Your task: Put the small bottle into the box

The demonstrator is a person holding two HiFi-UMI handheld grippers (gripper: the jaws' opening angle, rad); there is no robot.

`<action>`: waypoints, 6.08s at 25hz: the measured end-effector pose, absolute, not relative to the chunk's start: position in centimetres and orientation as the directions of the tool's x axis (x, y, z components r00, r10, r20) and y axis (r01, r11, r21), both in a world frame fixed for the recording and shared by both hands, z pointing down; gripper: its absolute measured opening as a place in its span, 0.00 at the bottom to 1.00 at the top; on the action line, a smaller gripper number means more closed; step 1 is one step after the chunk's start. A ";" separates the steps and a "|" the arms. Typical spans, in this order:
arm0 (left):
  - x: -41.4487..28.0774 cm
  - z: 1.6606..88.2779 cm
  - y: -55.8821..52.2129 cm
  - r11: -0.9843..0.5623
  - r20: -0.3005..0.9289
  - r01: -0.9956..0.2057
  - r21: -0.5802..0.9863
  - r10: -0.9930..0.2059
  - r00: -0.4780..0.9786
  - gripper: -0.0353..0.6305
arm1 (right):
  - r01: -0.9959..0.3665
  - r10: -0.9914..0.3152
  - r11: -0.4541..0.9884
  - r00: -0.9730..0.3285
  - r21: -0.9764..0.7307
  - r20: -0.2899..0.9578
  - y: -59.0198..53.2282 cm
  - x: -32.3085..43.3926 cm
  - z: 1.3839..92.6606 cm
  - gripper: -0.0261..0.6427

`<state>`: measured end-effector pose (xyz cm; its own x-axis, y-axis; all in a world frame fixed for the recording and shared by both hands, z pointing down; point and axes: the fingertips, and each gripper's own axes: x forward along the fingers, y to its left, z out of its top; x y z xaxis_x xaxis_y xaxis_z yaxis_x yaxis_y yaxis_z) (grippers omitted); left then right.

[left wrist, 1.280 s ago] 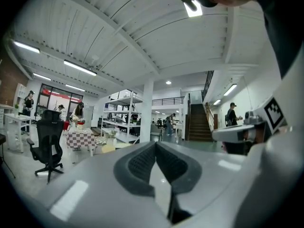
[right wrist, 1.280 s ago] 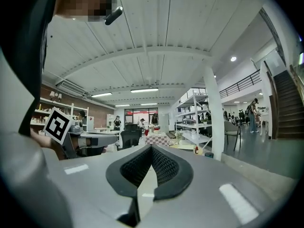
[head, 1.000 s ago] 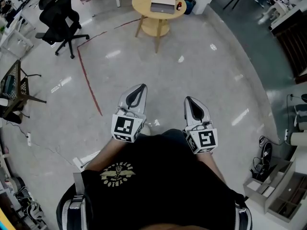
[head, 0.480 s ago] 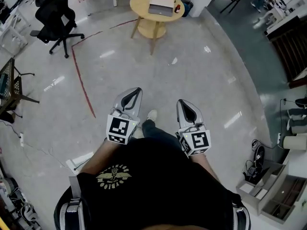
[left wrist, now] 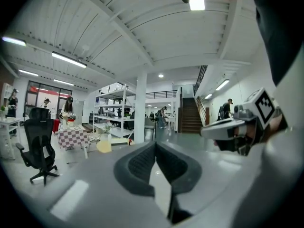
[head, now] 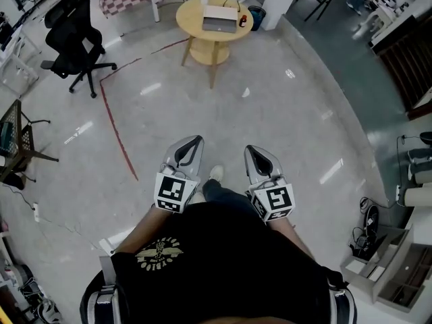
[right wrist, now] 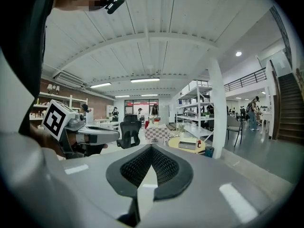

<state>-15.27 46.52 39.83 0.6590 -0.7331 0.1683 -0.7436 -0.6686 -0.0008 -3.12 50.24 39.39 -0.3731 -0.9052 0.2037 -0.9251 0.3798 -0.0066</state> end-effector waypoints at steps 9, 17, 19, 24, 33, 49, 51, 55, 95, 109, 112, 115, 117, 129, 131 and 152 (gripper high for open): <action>-14.9 41.9 41.5 -0.644 0.210 -0.763 0.044 -0.741 0.638 0.05 | -0.923 -0.898 0.383 -0.378 -0.021 0.225 45.3 -1.9 40.7 0.05; -11.8 41.5 34.8 -0.634 0.197 -0.773 0.029 -0.754 0.626 0.05 | -0.929 -0.906 0.366 -0.369 -0.056 0.205 38.8 1.6 41.1 0.05; -11.1 40.9 32.9 -0.628 0.183 -0.777 0.025 -0.762 0.621 0.05 | -0.925 -0.903 0.372 -0.380 -0.075 0.201 37.1 2.4 41.1 0.05; -8.7 39.2 28.1 -0.618 0.163 -0.786 -0.003 -0.776 0.609 0.05 | -0.902 -0.880 0.429 -0.431 -0.056 0.201 32.6 3.8 40.6 0.05; -5.6 39.4 23.7 -0.598 0.171 -0.801 -0.023 -0.792 0.586 0.05 | -0.888 -0.864 0.455 -0.457 -0.060 0.213 26.7 6.8 41.2 0.05; -4.8 40.6 22.5 -0.580 0.211 -0.814 -0.020 -0.799 0.564 0.05 | -0.898 -0.867 0.436 -0.439 -0.067 0.235 25.2 8.7 41.7 0.05; -5.1 41.0 22.4 -0.574 0.223 -0.819 -0.018 -0.801 0.556 0.05 | -0.901 -0.871 0.427 -0.431 -0.071 0.237 25.2 8.7 41.9 0.05; -5.3 41.3 21.4 -0.573 0.226 -0.819 -0.010 -0.799 0.557 0.05 | -0.894 -0.870 0.441 -0.448 -0.082 0.208 24.8 8.2 41.6 0.05; -5.9 41.2 10.6 -0.503 0.131 -0.863 -0.052 -0.860 0.493 0.05 | -0.955 -0.944 0.297 -0.293 0.000 0.154 13.3 14.2 41.3 0.05; -6.8 45.0 5.1 -0.519 0.215 -0.854 0.016 -0.833 0.510 0.05 | -0.949 -0.917 0.313 -0.311 -0.032 0.252 8.3 12.1 46.3 0.05; -6.0 45.1 3.2 -0.542 0.218 -0.840 0.023 -0.817 0.533 0.05 | -0.949 -0.910 0.312 -0.312 -0.043 0.273 6.5 11.9 46.8 0.05; -5.5 44.9 0.9 -0.564 0.222 -0.825 0.025 -0.802 0.555 0.05 | -0.950 -0.910 0.310 -0.309 -0.044 0.277 4.0 11.6 46.7 0.05; -5.4 44.9 -0.5 -0.573 0.223 -0.819 0.030 -0.795 0.564 0.05 | -0.950 -0.911 0.308 -0.308 -0.044 0.274 2.5 11.3 46.5 0.05; -6.8 45.9 -5.5 -0.586 0.234 -0.809 0.047 -0.781 0.579 0.05 | -0.948 -0.907 0.313 -0.314 -0.049 0.280 -2.3 9.1 46.9 0.05; -6.9 46.2 -5.5 -0.589 0.238 -0.807 0.050 -0.777 0.582 0.05 | -0.950 -0.908 0.308 -0.309 -0.048 0.281 -2.4 9.0 47.1 0.05; -5.9 46.3 -3.7 -0.591 0.241 -0.805 0.047 -0.776 0.583 0.05 | -0.948 -0.903 0.313 -0.316 -0.057 0.291 -0.7 9.7 47.4 0.05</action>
